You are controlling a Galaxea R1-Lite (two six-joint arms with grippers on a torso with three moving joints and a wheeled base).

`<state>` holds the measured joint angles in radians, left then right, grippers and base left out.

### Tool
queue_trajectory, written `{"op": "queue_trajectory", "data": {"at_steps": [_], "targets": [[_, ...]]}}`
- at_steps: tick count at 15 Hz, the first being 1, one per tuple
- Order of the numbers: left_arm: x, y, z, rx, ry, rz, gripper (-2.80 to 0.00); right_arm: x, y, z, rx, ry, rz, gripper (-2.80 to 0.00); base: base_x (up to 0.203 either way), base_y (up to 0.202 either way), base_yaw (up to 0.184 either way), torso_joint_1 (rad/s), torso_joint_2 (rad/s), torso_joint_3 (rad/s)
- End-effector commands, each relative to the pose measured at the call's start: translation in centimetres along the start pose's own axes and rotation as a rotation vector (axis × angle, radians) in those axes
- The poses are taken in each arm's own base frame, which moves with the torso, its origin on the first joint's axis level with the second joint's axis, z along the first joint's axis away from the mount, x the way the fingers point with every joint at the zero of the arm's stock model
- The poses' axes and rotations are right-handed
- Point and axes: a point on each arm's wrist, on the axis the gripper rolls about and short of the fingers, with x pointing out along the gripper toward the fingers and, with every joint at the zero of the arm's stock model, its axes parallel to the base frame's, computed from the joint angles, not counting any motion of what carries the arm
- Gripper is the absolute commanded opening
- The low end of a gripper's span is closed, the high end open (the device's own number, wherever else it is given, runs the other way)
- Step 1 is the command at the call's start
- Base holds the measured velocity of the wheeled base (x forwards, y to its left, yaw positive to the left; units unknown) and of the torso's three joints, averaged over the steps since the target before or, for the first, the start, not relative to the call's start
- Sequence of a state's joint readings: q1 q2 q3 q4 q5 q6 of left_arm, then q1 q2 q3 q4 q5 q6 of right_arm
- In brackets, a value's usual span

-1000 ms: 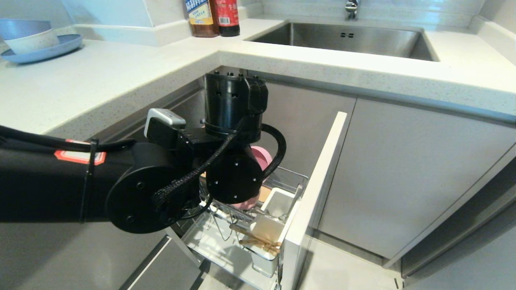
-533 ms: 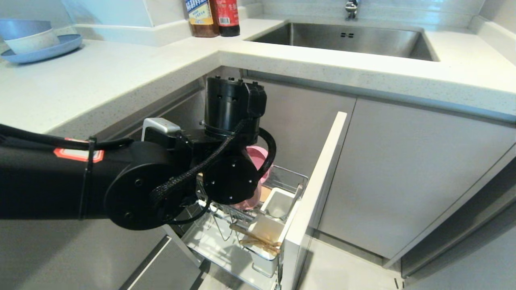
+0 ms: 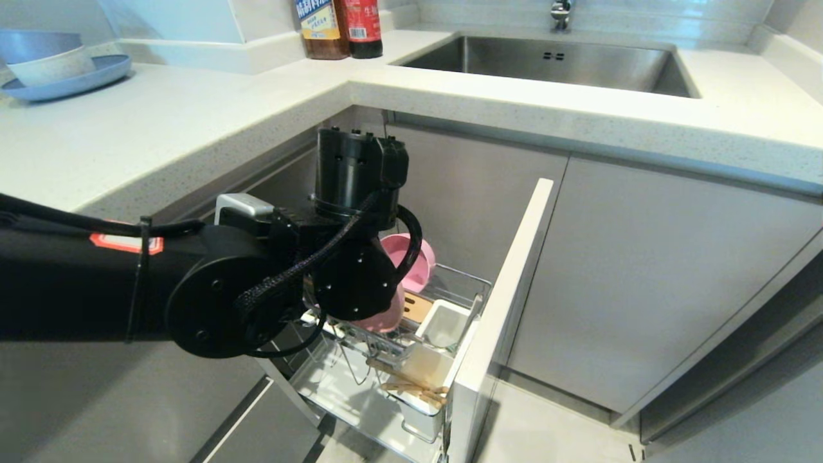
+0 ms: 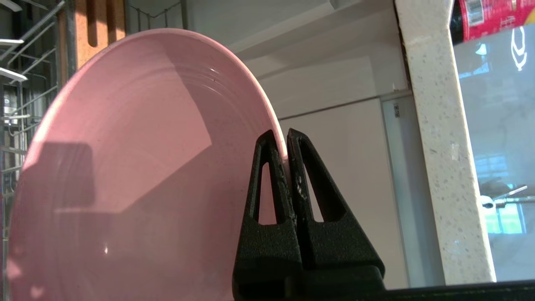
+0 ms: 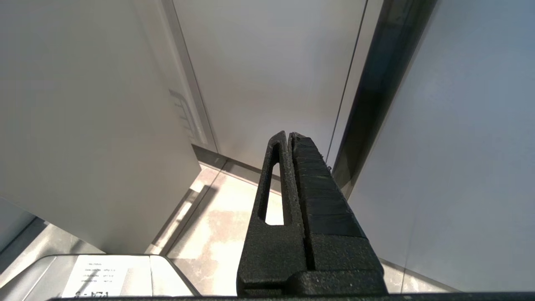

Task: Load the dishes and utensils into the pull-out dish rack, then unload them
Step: Pick up the plate and place it in the cupboard

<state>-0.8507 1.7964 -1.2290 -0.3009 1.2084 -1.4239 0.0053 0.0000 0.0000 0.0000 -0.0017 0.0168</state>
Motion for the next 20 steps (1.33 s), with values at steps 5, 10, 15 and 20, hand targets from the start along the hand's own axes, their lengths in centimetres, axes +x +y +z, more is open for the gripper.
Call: {"op": "queue_trajectory", "data": {"at_steps": [5, 10, 15, 20], "targets": [[0.6, 1.7, -0.2, 0.020, -0.013, 0.063, -2.80, 0.0, 0.0, 0.0, 0.000, 0.002, 0.000, -2.80, 0.000, 0.000, 0.000, 0.000, 0.00, 0.000], [1.1, 3.2, -0.6, 0.063, -0.020, 0.116, -2.80, 0.0, 0.0, 0.0, 0.000, 0.002, 0.001, -2.80, 0.000, 0.000, 0.000, 0.000, 0.00, 0.000], [1.2, 3.5, -0.7, 0.075, -0.021, 0.122, -2.80, 0.0, 0.0, 0.0, 0.000, 0.002, 0.001, -2.80, 0.000, 0.000, 0.000, 0.000, 0.00, 0.000], [1.4, 3.9, -1.0, 0.088, -0.025, 0.129, -2.80, 0.0, 0.0, 0.0, 0.000, 0.002, 0.001, -2.80, 0.000, 0.000, 0.000, 0.000, 0.00, 0.000]]}}
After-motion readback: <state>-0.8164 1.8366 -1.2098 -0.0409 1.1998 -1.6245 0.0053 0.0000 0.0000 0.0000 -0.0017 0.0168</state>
